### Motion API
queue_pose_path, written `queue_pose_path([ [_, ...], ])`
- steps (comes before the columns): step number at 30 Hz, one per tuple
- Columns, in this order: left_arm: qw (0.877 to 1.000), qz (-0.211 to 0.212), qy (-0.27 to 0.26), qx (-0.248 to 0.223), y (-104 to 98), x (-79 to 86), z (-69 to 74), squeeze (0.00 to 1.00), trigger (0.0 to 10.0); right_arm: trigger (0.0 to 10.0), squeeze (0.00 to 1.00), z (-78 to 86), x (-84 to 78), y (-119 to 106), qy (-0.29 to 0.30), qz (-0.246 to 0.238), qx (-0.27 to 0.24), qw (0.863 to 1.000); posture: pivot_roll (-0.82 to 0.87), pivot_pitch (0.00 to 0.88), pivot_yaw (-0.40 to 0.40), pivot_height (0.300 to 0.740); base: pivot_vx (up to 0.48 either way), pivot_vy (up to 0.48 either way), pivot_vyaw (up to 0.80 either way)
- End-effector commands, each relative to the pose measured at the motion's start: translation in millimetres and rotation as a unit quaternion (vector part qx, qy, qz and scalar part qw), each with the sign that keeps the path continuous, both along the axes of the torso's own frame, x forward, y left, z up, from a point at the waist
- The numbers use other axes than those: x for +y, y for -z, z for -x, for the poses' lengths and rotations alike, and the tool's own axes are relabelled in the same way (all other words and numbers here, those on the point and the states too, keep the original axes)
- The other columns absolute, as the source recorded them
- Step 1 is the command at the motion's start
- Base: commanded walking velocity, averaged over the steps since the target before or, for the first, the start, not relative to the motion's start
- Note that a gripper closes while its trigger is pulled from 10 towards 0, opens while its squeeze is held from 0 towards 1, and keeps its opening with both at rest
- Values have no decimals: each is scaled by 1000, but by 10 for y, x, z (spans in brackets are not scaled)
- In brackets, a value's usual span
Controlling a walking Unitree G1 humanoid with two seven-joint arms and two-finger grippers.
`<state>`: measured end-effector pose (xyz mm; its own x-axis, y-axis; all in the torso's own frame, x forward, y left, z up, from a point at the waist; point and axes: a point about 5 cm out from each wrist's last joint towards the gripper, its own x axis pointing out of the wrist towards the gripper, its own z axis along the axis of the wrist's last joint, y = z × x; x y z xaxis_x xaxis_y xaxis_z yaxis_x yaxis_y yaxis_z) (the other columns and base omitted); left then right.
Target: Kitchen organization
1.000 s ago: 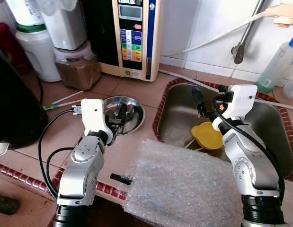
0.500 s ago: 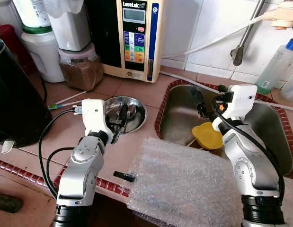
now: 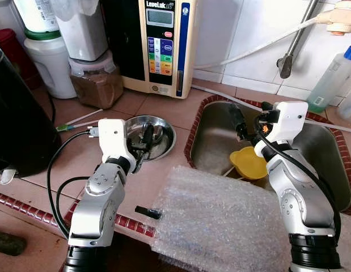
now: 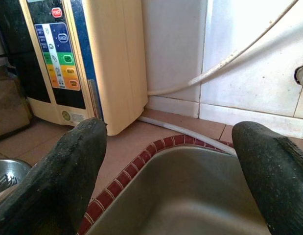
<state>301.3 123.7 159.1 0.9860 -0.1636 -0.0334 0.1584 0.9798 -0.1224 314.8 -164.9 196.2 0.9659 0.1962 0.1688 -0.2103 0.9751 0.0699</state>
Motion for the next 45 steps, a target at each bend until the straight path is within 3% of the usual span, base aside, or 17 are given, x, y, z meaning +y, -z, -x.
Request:
queue_pose_path([
  [1,1000,5,8,2,5,-29,20,0,10000,10000,0,6,-24,3,2,3,3,1000,-69,79,-5,740,0,0,0],
  [30,1000,15,11,13,14,-59,15,0,10000,10000,0,3,-31,-3,4,3,4,1000,-73,80,-8,740,0,0,0],
  [45,1000,15,11,15,13,-57,14,0,10000,10000,0,-2,-28,-12,3,2,2,1000,-69,75,-7,740,-278,0,0],
])
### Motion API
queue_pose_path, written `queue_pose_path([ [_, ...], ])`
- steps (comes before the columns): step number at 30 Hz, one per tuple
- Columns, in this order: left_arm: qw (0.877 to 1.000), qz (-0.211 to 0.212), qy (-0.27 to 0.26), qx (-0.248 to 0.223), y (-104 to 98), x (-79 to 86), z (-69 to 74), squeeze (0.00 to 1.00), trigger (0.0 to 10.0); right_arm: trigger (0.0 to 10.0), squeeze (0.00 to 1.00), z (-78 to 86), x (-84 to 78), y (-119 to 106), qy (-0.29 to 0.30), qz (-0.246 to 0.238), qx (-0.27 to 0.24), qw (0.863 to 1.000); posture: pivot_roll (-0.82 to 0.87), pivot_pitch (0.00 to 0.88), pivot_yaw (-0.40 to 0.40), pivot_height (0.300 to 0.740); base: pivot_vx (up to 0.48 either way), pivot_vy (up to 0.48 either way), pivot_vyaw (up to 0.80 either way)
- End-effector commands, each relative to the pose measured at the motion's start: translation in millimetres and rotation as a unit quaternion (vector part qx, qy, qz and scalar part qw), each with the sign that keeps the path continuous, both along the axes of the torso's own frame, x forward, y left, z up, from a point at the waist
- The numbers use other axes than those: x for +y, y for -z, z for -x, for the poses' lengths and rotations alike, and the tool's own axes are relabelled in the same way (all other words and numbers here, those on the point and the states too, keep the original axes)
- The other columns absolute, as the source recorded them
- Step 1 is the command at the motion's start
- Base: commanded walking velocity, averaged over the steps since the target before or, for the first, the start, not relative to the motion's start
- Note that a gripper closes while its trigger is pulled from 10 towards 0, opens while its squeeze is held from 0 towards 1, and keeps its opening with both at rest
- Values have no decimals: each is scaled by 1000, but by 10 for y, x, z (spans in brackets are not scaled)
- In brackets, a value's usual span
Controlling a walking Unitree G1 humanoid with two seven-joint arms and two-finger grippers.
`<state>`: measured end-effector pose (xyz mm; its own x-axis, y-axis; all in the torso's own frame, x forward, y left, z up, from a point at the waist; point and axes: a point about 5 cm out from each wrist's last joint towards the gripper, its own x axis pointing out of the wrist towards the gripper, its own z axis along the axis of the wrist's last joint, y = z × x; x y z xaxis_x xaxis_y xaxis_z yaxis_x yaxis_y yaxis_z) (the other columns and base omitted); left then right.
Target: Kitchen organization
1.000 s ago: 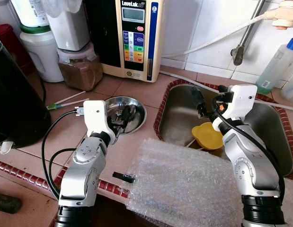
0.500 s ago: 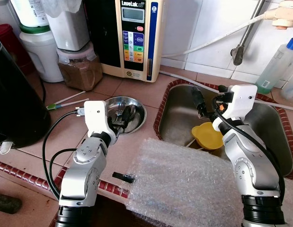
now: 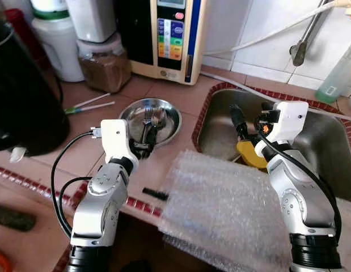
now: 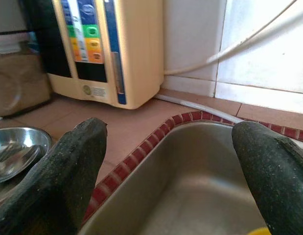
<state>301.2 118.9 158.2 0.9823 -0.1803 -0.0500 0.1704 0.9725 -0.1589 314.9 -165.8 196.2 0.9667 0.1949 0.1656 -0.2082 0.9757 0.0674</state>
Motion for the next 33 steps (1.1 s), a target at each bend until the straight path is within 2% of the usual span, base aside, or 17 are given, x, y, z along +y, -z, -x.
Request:
queue_pose_path([
  [1,1000,-2,3,3,3,-9,12,0,10000,10000,0,-3,-20,-13,2,1,1,1000,-68,74,-7,740,-270,0,0],
  [8,1000,-4,1,-3,-12,-2,5,0,10000,10000,0,-5,-20,-16,2,1,-1,1000,-69,69,-6,740,-154,0,0],
  [19,999,-3,-22,-38,-130,123,-77,0,10000,10000,0,-14,-27,-33,5,-3,-8,1000,-67,65,-5,740,0,0,0],
  [33,999,8,4,-49,-143,60,-52,0,10000,10000,0,-17,-37,-51,8,-4,-10,1000,-75,64,-4,740,0,-35,0],
])
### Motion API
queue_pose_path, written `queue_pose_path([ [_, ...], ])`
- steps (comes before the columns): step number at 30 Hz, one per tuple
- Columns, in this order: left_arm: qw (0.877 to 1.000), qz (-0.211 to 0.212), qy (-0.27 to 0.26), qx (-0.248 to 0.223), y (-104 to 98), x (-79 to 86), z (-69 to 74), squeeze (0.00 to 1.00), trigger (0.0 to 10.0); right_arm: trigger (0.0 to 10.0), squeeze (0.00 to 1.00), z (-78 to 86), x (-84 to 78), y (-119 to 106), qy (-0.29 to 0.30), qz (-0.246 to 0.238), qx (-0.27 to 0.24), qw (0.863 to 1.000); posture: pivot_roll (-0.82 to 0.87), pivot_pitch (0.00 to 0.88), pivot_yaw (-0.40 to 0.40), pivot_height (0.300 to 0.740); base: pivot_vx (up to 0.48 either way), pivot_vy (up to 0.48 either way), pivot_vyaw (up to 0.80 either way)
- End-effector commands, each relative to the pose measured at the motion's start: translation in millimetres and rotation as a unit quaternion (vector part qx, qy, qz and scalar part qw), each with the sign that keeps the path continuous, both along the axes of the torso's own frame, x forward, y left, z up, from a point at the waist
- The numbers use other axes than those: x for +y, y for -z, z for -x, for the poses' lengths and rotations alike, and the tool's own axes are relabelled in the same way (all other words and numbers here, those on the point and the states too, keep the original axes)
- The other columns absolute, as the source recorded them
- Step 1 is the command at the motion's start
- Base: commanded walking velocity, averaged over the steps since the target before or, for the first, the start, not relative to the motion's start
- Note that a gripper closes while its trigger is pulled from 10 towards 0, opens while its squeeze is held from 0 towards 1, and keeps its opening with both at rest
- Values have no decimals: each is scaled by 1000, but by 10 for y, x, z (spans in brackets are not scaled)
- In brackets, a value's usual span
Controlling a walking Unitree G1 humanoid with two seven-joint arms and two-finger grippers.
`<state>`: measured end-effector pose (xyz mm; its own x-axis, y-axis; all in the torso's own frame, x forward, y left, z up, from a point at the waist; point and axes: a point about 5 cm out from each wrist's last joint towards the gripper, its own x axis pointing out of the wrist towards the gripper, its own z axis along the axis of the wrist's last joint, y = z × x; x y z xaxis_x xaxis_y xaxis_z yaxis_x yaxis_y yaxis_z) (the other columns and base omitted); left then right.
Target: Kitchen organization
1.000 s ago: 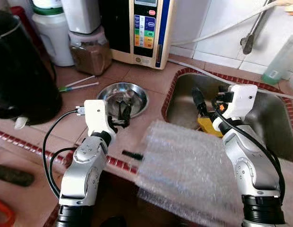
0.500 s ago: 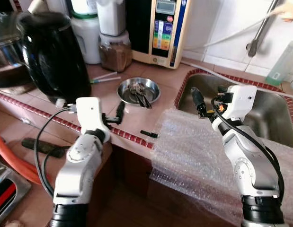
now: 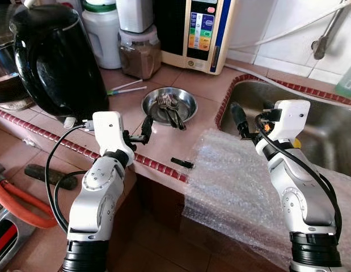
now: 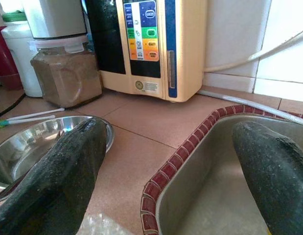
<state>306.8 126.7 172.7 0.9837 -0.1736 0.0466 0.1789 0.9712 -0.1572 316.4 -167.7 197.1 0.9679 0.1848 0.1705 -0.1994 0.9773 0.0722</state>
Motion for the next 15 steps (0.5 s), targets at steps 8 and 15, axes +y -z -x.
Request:
queue_pose_path([
  [8,1000,4,15,4,27,-44,12,0,10000,10000,0,-1,-26,-45,3,1,-7,1000,-80,67,-8,740,0,-316,-667],
  [15,1000,3,18,6,39,-50,19,0,10000,10000,0,0,-32,-48,4,1,-7,1000,-81,68,-7,740,0,-372,-457],
])
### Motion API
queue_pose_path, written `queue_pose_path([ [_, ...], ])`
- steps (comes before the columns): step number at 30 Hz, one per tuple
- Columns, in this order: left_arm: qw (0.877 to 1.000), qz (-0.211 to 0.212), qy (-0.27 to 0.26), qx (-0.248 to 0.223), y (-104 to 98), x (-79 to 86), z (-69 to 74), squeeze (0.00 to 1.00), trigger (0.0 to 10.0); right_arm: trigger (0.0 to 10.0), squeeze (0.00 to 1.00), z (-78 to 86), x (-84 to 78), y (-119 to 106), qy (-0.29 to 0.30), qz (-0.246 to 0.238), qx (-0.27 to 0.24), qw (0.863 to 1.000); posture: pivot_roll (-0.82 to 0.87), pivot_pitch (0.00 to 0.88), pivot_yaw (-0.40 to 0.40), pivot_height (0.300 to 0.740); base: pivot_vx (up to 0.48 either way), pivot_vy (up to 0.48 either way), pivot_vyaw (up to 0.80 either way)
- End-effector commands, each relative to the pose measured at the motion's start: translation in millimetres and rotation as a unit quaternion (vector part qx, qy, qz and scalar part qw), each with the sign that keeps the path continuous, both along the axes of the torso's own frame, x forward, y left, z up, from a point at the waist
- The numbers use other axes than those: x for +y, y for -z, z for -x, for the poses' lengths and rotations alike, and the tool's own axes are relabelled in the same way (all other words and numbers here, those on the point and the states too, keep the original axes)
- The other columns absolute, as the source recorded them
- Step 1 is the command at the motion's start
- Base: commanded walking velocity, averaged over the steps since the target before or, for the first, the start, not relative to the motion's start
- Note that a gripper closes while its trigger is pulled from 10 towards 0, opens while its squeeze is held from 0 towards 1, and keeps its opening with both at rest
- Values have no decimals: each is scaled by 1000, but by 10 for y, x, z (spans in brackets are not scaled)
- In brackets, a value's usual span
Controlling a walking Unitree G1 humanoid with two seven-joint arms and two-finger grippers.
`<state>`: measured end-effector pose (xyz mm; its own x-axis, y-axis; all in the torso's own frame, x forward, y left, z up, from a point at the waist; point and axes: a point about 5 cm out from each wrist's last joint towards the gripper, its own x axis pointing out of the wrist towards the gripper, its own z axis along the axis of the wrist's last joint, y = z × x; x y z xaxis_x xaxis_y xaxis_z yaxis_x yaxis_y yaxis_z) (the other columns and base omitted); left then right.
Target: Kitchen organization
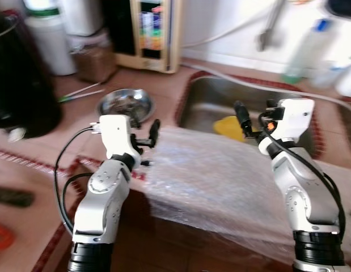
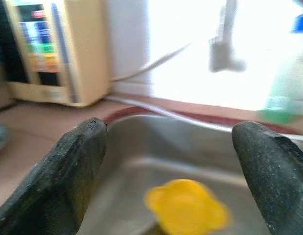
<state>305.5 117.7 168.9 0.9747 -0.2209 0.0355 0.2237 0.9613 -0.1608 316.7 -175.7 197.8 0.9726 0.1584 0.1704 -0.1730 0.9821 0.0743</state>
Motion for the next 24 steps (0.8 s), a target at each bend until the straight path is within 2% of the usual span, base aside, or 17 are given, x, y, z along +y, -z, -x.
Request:
queue_pose_path([
  [1,1000,3,-6,1,1,40,6,0,10000,10000,0,3,47,-43,-10,2,-8,1000,-81,68,-7,740,0,-420,0],
  [7,1000,12,-26,1,-2,83,-8,0,10000,10000,0,1,50,-41,-9,3,-8,1000,-79,66,-8,740,0,0,0],
  [19,994,-37,-95,-39,-95,195,-41,0,10000,10000,0,-7,85,-38,-15,5,-12,1000,-58,62,-2,740,0,0,0],
  [21,993,-51,-99,-48,-119,200,-48,0,10000,10000,0,-10,98,-39,-17,8,-13,1000,-58,62,-2,740,0,0,794],
  [24,993,-48,-100,-46,-122,199,-52,0,10000,10000,0,-15,109,-37,-18,6,-13,1000,-57,59,0,740,0,0,790],
])
